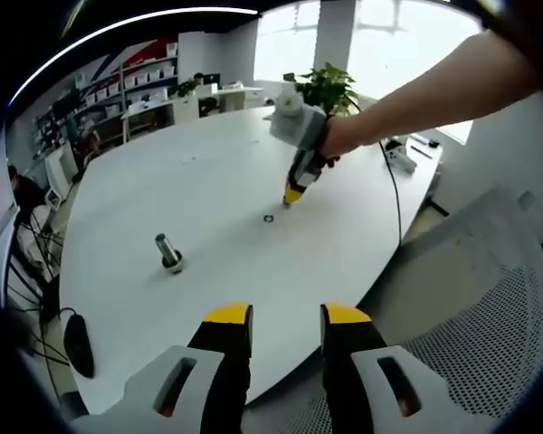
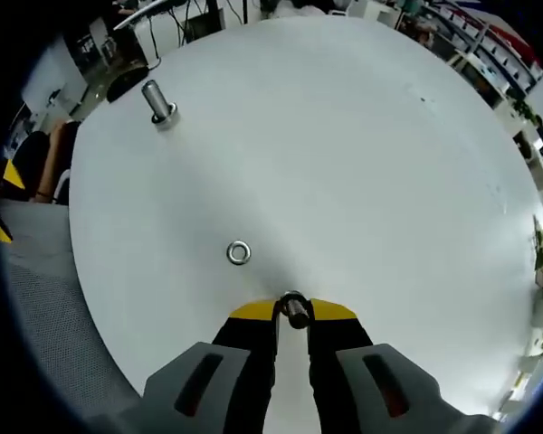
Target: Place the washer onto the threaded stud by aligning its center hole with the stud, sliding it down to the base, and recovering from edge contact or off-axis alignment until the washer reaches the visible bottom stop.
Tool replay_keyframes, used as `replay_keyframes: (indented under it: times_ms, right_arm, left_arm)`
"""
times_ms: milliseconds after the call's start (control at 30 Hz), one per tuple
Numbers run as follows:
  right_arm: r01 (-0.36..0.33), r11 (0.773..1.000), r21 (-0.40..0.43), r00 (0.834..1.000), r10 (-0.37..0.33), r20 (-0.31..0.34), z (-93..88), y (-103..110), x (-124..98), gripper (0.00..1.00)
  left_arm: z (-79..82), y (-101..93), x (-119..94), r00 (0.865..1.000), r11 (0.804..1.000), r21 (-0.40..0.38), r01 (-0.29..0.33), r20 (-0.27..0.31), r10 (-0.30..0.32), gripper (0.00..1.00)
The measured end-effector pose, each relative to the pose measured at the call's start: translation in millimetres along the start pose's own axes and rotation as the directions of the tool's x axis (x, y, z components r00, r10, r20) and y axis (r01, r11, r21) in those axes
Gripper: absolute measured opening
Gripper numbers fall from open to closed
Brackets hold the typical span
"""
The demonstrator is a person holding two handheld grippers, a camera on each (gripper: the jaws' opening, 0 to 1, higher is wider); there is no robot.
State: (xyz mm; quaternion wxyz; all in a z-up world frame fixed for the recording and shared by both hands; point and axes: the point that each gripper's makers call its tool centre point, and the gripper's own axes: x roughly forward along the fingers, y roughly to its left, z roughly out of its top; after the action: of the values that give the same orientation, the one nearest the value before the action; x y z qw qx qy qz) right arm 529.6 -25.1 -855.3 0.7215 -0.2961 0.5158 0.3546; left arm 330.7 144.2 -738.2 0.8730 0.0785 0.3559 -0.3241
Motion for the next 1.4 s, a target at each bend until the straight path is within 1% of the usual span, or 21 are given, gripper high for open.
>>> replay_keyframes:
  times_ms: [67, 167, 333, 500, 767, 867, 933, 1000, 1100, 1167, 1300, 1400]
  right_arm:
    - [-0.001, 1.0, -0.001, 1.0, 0.001, 0.0, -0.3, 0.0, 1.9, 0.14]
    - [-0.002, 1.0, 0.007, 1.0, 0.002, 0.001, 0.6, 0.2, 0.0, 0.14]
    - [0.0, 1.0, -0.007, 1.0, 0.0, -0.003, -0.5, -0.2, 0.7, 0.14]
    - [-0.002, 1.0, -0.015, 1.0, 0.002, -0.004, -0.1, -1.1, 1.3, 0.14]
    - [0.001, 1.0, -0.012, 1.0, -0.001, 0.003, -1.4, -2.3, -0.9, 0.15]
    - [0.005, 1.0, 0.007, 1.0, -0.005, 0.014, -1.8, -4.4, -4.7, 0.17]
    - [-0.001, 0.999, 0.05, 1.0, 0.001, 0.013, -5.2, -4.4, -7.2, 0.18]
    - [-0.006, 0.998, 0.063, 1.0, 0.005, 0.015, -9.1, -3.7, -8.7, 0.18]
    - [-0.011, 0.998, 0.058, 1.0, 0.011, -0.007, -19.2, 1.0, -7.8, 0.19]
    - [-0.017, 0.998, 0.062, 1.0, 0.017, -0.011, -22.9, 5.4, -8.3, 0.19]
    - [-0.04, 0.998, 0.058, 0.999, 0.042, -0.024, -26.0, 15.8, -6.5, 0.19]
    - [-0.049, 0.997, 0.052, 0.999, 0.05, -0.018, -23.2, 23.8, -7.2, 0.19]
  left_arm:
    - [-0.5, 0.1, 0.3, 1.0, 1.0, 0.002, -0.002, -0.002, 0.002, 0.28]
    - [-0.8, -1.4, 0.4, 1.0, 1.0, 0.029, -0.009, -0.01, 0.009, 0.28]
    - [-0.7, 0.6, 0.2, 1.0, 1.0, 0.014, -0.007, -0.007, 0.007, 0.28]
    - [-1.0, 0.0, 0.3, 1.0, 1.0, 0.017, -0.007, -0.009, 0.007, 0.28]
    - [-1.6, 0.6, 0.5, 1.0, 1.0, 0.015, -0.007, -0.01, 0.007, 0.28]
    - [-1.8, 0.1, 0.3, 1.0, 1.0, 0.012, -0.003, -0.011, 0.003, 0.28]
    - [-1.8, 0.3, 0.5, 1.0, 1.0, 0.012, -0.003, -0.011, 0.003, 0.28]
    - [-0.9, 0.6, 0.2, 1.0, 1.0, 0.009, -0.003, -0.007, 0.003, 0.28]
    - [-0.8, 0.5, 0.1, 1.0, 1.0, 0.009, -0.003, -0.007, 0.003, 0.28]
    - [-0.4, 0.5, 0.0, 1.0, 1.0, 0.009, -0.003, -0.004, 0.003, 0.28]
    - [-0.2, 0.4, -0.3, 1.0, 1.0, 0.009, -0.003, -0.003, 0.003, 0.28]
    - [0.0, 0.6, -0.2, 1.0, 1.0, 0.01, -0.003, -0.002, 0.003, 0.28]
